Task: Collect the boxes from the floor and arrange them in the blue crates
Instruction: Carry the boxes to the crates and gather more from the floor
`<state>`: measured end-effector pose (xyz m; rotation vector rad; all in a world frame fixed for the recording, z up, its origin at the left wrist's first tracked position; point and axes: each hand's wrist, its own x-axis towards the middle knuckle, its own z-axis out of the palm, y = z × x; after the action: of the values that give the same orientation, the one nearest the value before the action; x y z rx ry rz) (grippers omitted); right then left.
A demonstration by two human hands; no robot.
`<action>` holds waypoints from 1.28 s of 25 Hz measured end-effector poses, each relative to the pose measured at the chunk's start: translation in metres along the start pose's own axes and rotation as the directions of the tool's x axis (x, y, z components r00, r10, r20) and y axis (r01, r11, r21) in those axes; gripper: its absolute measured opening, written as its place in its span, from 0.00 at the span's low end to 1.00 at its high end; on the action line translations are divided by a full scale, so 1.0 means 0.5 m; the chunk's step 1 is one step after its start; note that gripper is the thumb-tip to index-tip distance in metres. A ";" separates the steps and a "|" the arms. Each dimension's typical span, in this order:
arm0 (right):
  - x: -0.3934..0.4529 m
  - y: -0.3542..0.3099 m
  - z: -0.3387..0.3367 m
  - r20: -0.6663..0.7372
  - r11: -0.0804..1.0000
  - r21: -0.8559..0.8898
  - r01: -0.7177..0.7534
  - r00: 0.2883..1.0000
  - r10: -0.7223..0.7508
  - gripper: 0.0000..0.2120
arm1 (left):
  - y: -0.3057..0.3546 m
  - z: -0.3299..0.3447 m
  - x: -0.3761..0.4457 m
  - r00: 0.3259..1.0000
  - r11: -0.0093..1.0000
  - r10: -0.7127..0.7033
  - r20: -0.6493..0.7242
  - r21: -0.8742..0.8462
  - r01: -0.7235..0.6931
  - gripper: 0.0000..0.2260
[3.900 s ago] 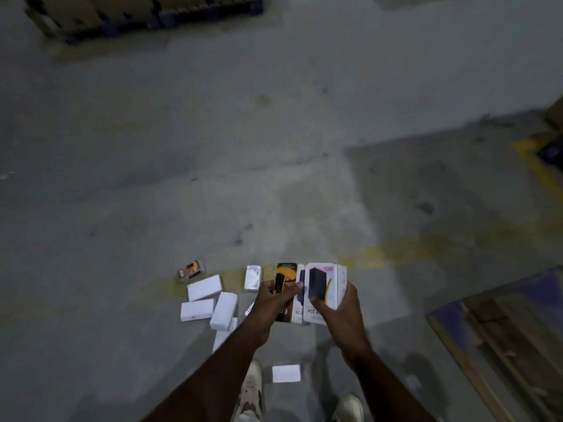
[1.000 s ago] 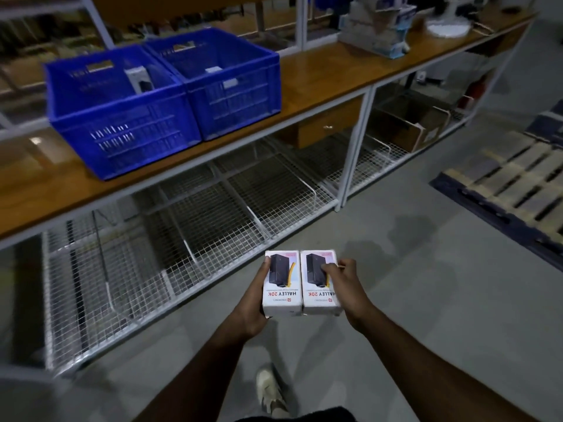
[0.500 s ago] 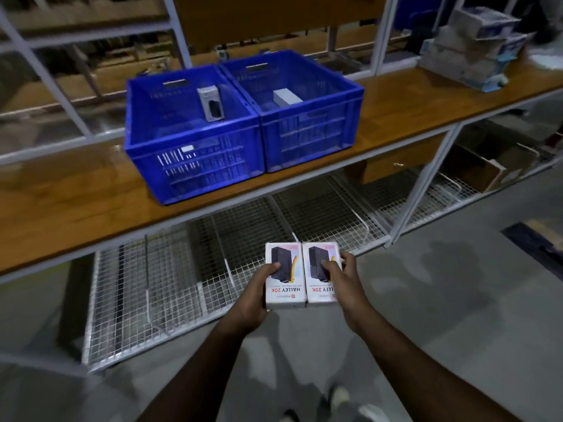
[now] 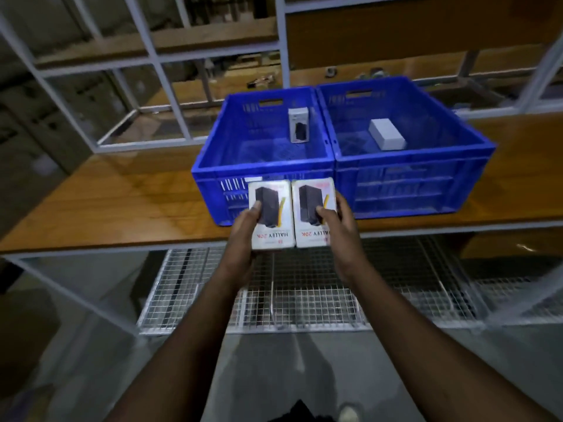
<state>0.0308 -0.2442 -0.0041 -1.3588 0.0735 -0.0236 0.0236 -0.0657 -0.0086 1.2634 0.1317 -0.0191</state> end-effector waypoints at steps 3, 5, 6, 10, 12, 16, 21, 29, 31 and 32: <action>0.077 -0.058 0.019 0.119 0.997 0.006 0.075 0.990 -0.075 0.26 | 0.072 0.026 0.040 0.995 0.997 0.077 -0.060 0.012 -0.076 0.16; 0.119 -0.096 0.029 0.191 0.995 0.013 0.102 0.976 -0.103 0.28 | 0.108 0.031 0.074 0.993 0.996 0.076 -0.085 0.062 -0.071 0.15; 0.137 -0.113 0.034 0.204 0.994 0.015 0.111 0.972 -0.112 0.30 | 0.128 0.032 0.091 0.994 0.994 0.071 -0.079 0.086 -0.065 0.14; 0.213 -0.177 0.062 0.214 0.988 0.025 0.151 0.965 -0.153 0.35 | 0.222 0.044 0.160 0.985 0.981 0.130 -0.110 0.157 -0.112 0.22; 0.250 -0.204 0.076 0.166 0.983 -0.033 0.182 0.971 -0.175 0.34 | 0.253 0.060 0.196 0.968 0.969 0.183 -0.175 0.201 -0.146 0.24; 0.324 -0.214 0.100 0.012 0.892 -0.402 0.206 0.975 -0.220 0.33 | 0.269 0.081 0.282 0.933 0.902 0.254 -0.254 0.411 -0.134 0.31; 0.384 -0.162 0.128 0.050 0.639 -0.759 0.125 0.990 -0.133 0.32 | 0.235 0.072 0.378 0.973 0.692 0.179 -0.143 0.722 -0.021 0.39; 0.458 -0.129 0.187 -0.055 0.091 -0.992 -0.085 0.954 0.296 0.38 | 0.179 0.063 0.472 0.979 0.129 -0.200 -0.026 0.990 0.052 0.40; 0.469 -0.127 0.189 -0.056 0.030 -0.997 -0.072 0.926 0.374 0.38 | 0.178 0.056 0.489 0.957 0.057 -0.288 0.030 0.998 -0.014 0.36; 0.473 -0.127 0.187 -0.026 0.021 -0.999 -0.038 0.904 0.426 0.37 | 0.179 0.053 0.495 0.940 0.053 -0.334 0.066 0.997 -0.051 0.33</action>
<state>0.2748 -0.1804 0.0684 -2.8109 0.0714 0.6821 0.2791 -0.0493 0.0570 2.7161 -0.0498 -0.5988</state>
